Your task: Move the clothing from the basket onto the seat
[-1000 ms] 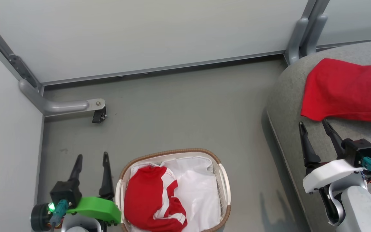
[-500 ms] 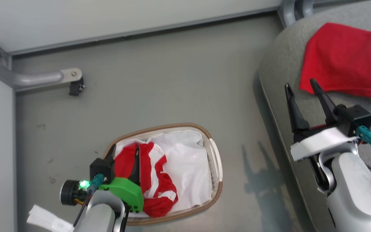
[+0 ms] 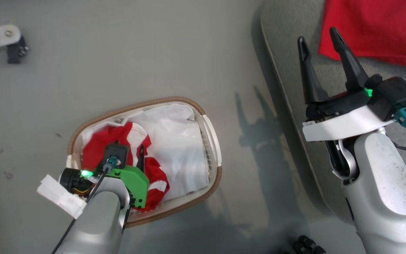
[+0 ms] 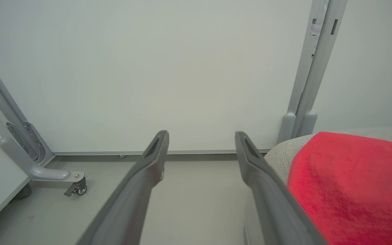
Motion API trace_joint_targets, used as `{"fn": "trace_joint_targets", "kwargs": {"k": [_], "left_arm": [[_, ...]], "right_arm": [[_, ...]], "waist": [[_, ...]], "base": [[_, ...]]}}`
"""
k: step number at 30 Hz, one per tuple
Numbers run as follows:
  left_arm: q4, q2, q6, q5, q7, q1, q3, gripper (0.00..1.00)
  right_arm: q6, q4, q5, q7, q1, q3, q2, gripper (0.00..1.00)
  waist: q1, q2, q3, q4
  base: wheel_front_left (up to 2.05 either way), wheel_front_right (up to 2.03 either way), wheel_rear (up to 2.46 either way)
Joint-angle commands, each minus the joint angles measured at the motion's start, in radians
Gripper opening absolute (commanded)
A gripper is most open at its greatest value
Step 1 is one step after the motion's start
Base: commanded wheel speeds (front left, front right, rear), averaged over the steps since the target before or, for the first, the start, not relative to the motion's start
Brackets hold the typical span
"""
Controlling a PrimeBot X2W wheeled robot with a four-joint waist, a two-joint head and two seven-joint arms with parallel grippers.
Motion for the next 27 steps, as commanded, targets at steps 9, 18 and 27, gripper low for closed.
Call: {"fn": "trace_joint_targets", "kwargs": {"k": [9, 18, 27], "left_arm": [[0.180, 0.045, 0.027, 0.020, 0.070, -0.153, -0.020, 1.00], [0.214, 0.061, 0.107, 0.045, 0.194, -0.190, -0.052, 1.00], [0.217, 0.044, 0.108, 0.029, 0.140, -0.168, -0.065, 0.00]], "right_arm": [[-0.001, -0.055, 0.001, -0.002, -0.041, -0.003, 0.027, 1.00], [-0.001, -0.058, -0.015, -0.002, -0.059, -0.006, 0.031, 1.00], [-0.001, -0.035, -0.022, -0.002, -0.062, 0.003, 0.034, 1.00]], "waist": [[0.0000, -0.0001, 0.239, -0.124], [0.0000, -0.0001, 0.287, -0.116], [0.0000, -0.0001, 0.240, -0.102]], "base": [[0.00, 0.00, 0.00], [0.00, 0.00, 0.00], [0.00, 0.00, 0.00]]}}
